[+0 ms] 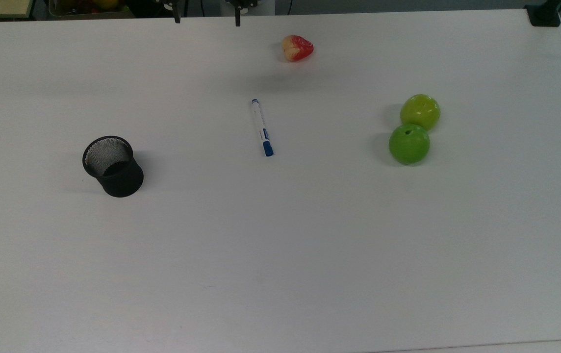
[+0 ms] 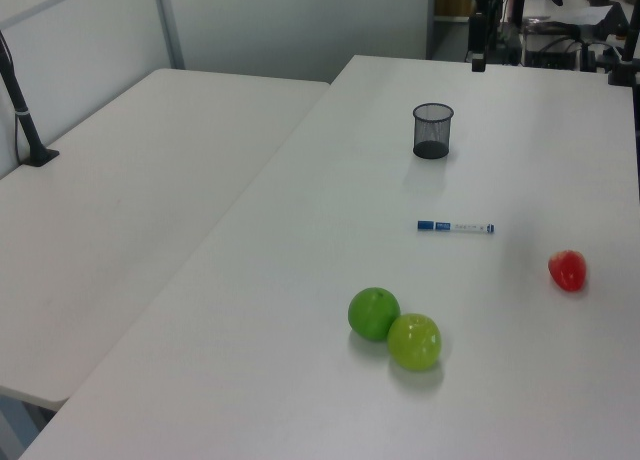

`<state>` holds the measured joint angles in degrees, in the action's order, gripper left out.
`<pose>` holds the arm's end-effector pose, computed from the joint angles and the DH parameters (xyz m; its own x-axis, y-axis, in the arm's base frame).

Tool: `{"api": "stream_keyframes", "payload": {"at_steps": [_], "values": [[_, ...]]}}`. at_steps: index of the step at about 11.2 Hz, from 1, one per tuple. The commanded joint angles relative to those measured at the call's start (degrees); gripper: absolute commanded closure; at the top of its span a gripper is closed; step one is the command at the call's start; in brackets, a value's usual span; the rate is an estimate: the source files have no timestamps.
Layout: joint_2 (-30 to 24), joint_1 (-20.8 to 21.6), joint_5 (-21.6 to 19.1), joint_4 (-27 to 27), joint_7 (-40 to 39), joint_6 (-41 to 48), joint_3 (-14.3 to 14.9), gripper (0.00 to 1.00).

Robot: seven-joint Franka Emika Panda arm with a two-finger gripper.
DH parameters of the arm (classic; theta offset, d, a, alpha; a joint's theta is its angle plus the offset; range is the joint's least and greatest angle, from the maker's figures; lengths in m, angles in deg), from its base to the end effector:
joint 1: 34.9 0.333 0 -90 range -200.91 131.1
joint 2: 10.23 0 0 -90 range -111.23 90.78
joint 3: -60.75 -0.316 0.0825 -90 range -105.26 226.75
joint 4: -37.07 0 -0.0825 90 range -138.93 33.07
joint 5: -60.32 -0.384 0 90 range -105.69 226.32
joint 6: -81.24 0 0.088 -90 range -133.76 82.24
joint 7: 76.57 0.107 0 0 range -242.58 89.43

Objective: Place marker

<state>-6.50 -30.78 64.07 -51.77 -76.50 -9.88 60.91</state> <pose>0.5746 0.0329 0.5992 0.9973 0.0691 -0.0253 0.0706 -0.9953 0.0655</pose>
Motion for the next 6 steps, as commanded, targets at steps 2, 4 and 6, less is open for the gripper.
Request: {"api": "stream_keyframes", "payload": {"at_steps": [2,4,6], "values": [[-0.4,0.7,0.8,-0.9,-0.6,-1.3,0.5,0.0],[-0.4,0.6,0.7,-0.9,-1.2,-1.4,0.5,0.0],[-0.3,0.6,0.7,-0.9,-1.3,-1.5,0.5,0.0]]}}
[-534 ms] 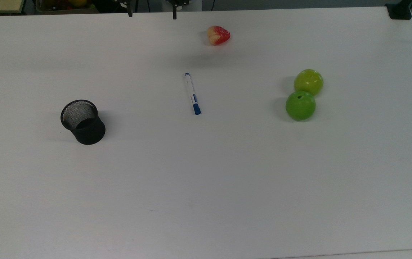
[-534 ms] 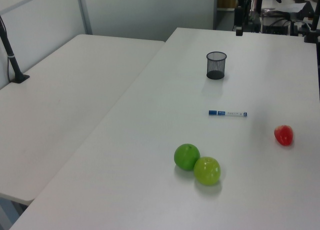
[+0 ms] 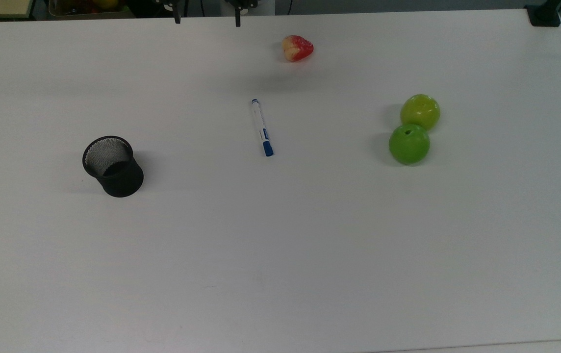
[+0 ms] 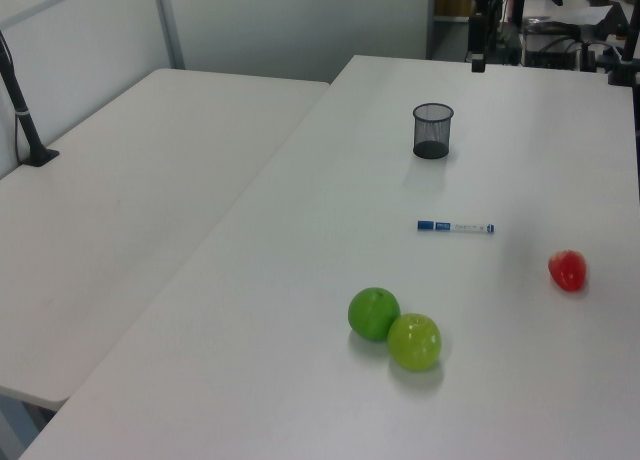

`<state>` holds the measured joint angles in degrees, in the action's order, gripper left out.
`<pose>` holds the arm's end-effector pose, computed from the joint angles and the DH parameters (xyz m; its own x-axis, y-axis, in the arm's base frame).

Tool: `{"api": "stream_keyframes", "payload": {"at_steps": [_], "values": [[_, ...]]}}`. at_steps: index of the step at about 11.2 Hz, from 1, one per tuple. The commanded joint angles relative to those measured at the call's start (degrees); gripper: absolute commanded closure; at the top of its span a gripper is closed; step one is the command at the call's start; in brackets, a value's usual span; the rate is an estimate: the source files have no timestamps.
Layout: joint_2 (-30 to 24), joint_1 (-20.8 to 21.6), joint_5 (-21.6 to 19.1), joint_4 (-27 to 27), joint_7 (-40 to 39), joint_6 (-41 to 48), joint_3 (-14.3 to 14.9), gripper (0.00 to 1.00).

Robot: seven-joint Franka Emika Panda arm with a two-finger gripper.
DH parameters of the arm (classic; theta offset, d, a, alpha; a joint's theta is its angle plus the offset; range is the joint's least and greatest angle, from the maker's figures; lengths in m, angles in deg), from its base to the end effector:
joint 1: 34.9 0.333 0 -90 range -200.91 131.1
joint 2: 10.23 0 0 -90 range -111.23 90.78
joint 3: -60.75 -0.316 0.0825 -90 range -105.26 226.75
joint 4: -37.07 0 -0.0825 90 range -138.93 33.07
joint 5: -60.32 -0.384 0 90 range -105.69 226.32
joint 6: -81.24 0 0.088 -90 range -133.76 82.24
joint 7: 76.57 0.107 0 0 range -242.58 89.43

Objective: Place marker

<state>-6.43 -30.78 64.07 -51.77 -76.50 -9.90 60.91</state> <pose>0.5749 0.0330 0.5985 0.9973 0.0691 -0.0261 0.0707 -0.9953 0.0656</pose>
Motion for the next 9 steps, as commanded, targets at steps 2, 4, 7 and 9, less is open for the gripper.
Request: {"api": "stream_keyframes", "payload": {"at_steps": [2,4,7,9], "values": [[-0.4,0.6,0.6,-1.0,-1.3,-1.6,0.5,0.0],[-0.4,0.6,0.5,-1.0,-1.4,-1.8,0.5,0.0],[-0.3,0.6,0.4,-1.4,-1.4,-3.3,0.4,0.0],[-0.5,1.0,0.4,-1.4,-1.4,-4.7,-0.1,0.0]]}}
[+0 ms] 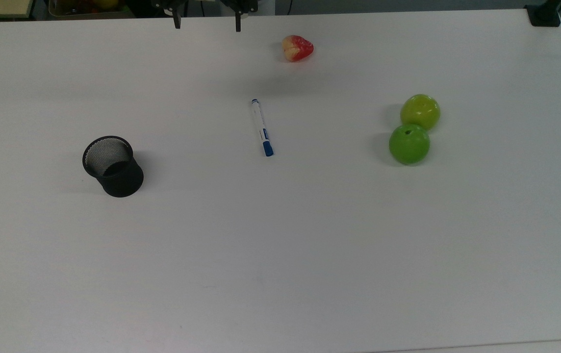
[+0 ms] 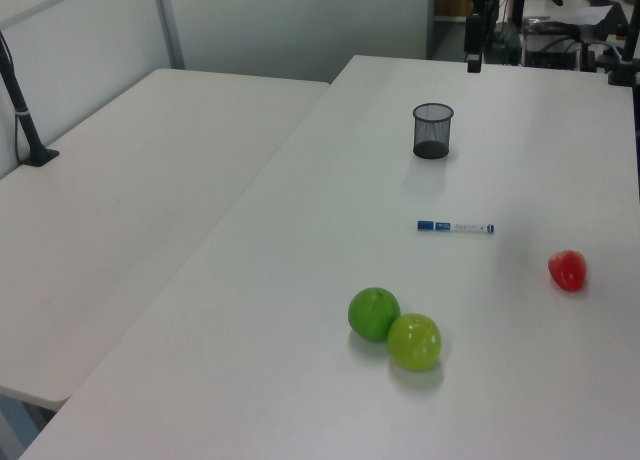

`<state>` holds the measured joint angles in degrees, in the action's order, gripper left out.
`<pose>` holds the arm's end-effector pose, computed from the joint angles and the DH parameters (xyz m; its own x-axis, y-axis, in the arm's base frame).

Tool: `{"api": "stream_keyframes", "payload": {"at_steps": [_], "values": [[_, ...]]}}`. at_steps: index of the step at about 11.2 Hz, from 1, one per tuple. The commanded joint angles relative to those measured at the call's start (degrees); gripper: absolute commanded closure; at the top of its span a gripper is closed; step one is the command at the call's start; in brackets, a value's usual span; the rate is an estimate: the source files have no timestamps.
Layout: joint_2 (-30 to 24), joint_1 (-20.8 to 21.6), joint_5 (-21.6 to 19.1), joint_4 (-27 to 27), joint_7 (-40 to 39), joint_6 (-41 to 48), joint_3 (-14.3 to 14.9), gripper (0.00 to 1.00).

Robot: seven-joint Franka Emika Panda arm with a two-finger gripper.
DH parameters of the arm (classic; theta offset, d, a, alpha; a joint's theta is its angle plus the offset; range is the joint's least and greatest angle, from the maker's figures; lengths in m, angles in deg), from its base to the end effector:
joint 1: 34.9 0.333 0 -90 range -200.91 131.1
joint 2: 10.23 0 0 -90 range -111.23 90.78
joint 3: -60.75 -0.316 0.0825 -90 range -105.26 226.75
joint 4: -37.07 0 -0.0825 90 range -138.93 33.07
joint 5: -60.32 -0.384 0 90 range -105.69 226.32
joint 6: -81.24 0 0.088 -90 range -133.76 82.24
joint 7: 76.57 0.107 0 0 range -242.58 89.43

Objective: Place marker

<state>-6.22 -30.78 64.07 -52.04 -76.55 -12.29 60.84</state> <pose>0.5801 0.0343 0.5978 0.9972 0.0740 0.0070 0.0733 -0.9952 0.0654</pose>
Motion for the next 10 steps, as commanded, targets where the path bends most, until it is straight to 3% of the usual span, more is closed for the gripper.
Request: {"api": "stream_keyframes", "payload": {"at_steps": [1,3,6,10], "values": [[-0.7,1.6,0.3,-1.2,-1.3,-2.4,-1.0,0.0],[-0.6,1.6,0.3,-1.4,-0.6,-2.4,-3.1,0.0],[-0.5,1.4,-0.2,-3.1,-1.2,-2.5,-3.6,0.0],[-0.2,1.8,-0.2,-14.6,-0.6,-12.8,-3.5,0.0]]}}
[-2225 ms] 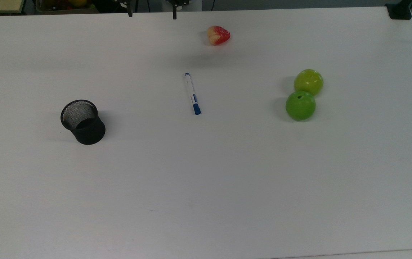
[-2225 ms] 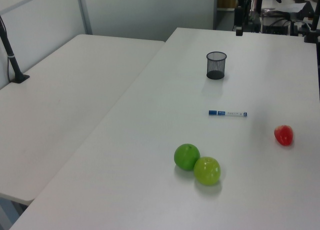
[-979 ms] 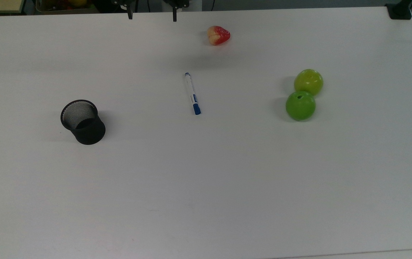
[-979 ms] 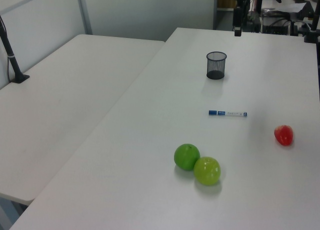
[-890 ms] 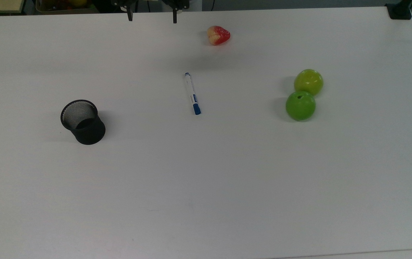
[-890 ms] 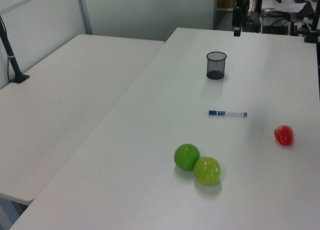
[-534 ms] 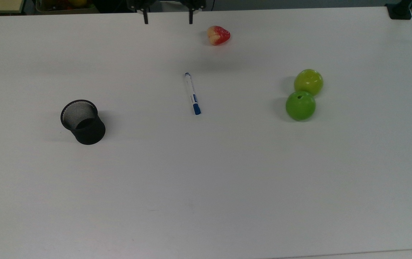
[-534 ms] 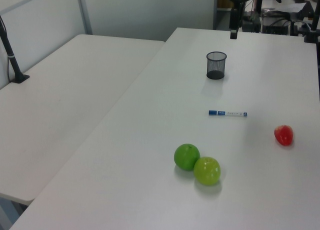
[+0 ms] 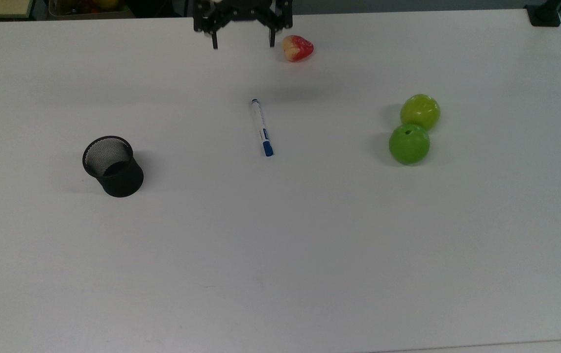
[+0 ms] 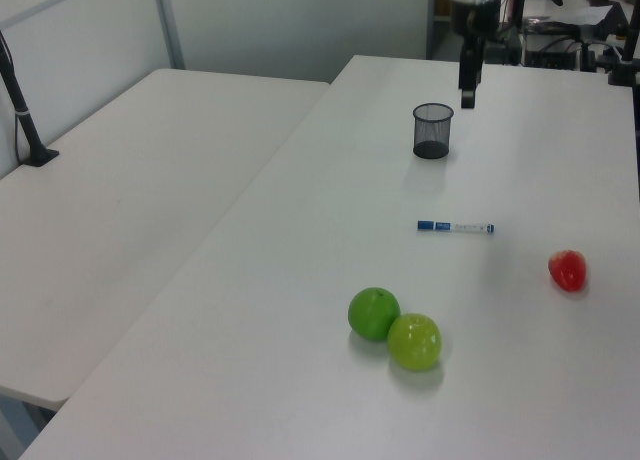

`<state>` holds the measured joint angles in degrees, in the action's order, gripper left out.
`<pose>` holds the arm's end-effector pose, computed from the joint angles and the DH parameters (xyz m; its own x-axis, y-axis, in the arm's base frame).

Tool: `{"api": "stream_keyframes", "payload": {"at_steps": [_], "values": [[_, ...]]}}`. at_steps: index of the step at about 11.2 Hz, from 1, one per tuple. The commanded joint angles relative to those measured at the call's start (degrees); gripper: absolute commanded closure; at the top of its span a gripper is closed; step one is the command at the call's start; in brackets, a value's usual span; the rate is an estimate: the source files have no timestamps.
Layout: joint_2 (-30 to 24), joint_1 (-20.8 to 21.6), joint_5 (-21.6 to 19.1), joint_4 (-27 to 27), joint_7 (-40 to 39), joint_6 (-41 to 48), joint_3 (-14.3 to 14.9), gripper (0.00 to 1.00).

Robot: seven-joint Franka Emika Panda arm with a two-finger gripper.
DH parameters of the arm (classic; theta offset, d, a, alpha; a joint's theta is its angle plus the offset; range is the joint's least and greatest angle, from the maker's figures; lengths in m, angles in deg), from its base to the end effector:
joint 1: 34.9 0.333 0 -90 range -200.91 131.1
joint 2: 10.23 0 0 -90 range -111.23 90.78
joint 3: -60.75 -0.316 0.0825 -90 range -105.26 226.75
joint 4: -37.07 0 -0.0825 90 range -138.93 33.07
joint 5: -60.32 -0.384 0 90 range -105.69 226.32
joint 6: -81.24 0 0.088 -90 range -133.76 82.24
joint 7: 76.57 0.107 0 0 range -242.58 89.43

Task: Place marker
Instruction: 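Move the open gripper over the white marker and lower it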

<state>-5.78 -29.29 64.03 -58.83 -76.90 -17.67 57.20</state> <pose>0.5783 0.0861 0.5449 0.9843 0.1746 -0.0256 0.1759 -0.9827 0.0587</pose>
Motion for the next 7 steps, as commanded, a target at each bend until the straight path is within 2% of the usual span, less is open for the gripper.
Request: {"api": "stream_keyframes", "payload": {"at_steps": [1,5,7], "values": [[0.0,0.2,-0.2,-9.7,-0.3,-10.0,0.1,0.0],[4.2,0.2,0.0,-14.5,0.0,-19.6,0.1,0.0],[6.9,0.3,0.1,-15.2,0.0,-24.0,0.1,0.0]]}}
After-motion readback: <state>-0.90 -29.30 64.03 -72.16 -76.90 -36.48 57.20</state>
